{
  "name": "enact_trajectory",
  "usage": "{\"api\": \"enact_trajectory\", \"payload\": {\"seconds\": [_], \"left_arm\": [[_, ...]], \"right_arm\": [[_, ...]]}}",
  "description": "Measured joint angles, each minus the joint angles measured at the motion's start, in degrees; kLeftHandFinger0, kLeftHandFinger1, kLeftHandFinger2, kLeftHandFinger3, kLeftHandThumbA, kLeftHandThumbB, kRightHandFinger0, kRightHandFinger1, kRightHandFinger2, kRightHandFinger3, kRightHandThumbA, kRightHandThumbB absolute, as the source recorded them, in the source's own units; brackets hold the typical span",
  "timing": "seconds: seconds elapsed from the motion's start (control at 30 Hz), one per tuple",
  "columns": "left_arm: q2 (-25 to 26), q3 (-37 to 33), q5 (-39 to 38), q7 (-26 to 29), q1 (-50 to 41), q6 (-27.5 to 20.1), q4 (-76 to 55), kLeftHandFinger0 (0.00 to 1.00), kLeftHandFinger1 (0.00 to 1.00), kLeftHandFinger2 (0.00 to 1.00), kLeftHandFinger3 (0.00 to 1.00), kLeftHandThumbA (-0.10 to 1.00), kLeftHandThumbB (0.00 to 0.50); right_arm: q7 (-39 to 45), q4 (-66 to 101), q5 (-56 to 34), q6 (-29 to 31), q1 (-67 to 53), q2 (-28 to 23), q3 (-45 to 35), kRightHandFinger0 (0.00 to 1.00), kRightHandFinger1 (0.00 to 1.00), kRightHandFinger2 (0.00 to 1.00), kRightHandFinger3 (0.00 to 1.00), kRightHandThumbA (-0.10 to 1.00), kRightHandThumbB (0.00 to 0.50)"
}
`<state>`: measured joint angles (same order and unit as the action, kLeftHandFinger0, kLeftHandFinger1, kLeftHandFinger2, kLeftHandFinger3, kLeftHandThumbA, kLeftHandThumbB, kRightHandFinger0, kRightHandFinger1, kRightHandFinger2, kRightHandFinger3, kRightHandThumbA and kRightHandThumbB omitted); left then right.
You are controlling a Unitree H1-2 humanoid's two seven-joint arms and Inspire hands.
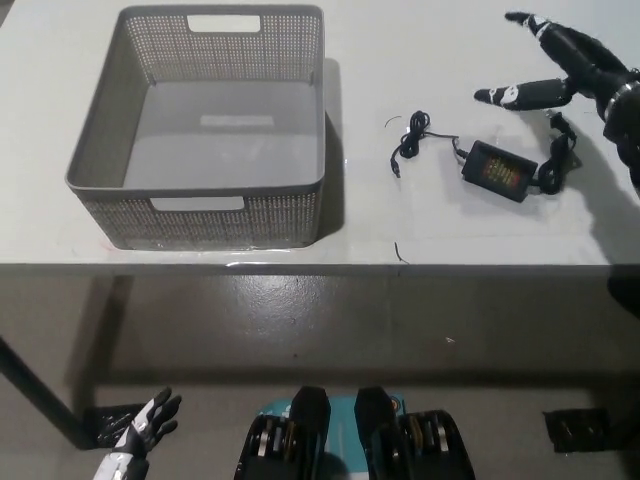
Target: Use the right hand to pick up a black power cord and place it into a container on the left hand side
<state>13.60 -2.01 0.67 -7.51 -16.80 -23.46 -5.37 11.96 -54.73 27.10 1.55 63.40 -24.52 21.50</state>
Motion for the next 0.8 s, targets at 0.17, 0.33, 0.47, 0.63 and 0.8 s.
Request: {"api": "enact_trajectory", "payload": {"seconds": [0.17,0.33,0.47,0.63,0.8], "left_arm": [[0.01,-0.02,0.00,0.00,-0.12,0.04,0.00,1.00,1.00,1.00,1.00,1.00,0.311],[0.02,-0.06,0.00,-0.02,-0.07,0.05,-0.01,1.00,1.00,1.00,1.00,1.00,0.310],[0.08,-0.06,0.00,-0.02,-0.09,0.09,-0.01,1.00,1.00,1.00,1.00,1.00,0.306],[0.11,-0.08,-0.02,-0.18,-0.05,0.15,-0.01,1.00,1.00,1.00,1.00,1.00,0.306],[0.11,-0.06,-0.01,-0.51,0.04,0.17,-0.01,1.00,1.00,1.00,1.00,1.00,0.298]], "right_arm": [[2.46,-7.67,0.76,-0.55,1.91,1.52,2.60,1.00,1.00,1.00,1.00,0.87,0.500],[4.16,-11.05,1.19,-0.85,2.10,2.78,4.01,1.00,1.00,1.00,1.00,0.88,0.500],[4.82,-13.15,1.50,-0.84,2.16,3.31,5.24,1.00,1.00,1.00,1.00,0.90,0.500],[5.34,-15.14,1.91,-0.80,2.19,3.82,6.55,1.00,1.00,1.00,1.00,0.90,0.500],[5.47,-17.12,2.38,-0.73,2.19,4.79,7.45,1.00,1.00,1.00,1.00,0.91,0.500]]}}
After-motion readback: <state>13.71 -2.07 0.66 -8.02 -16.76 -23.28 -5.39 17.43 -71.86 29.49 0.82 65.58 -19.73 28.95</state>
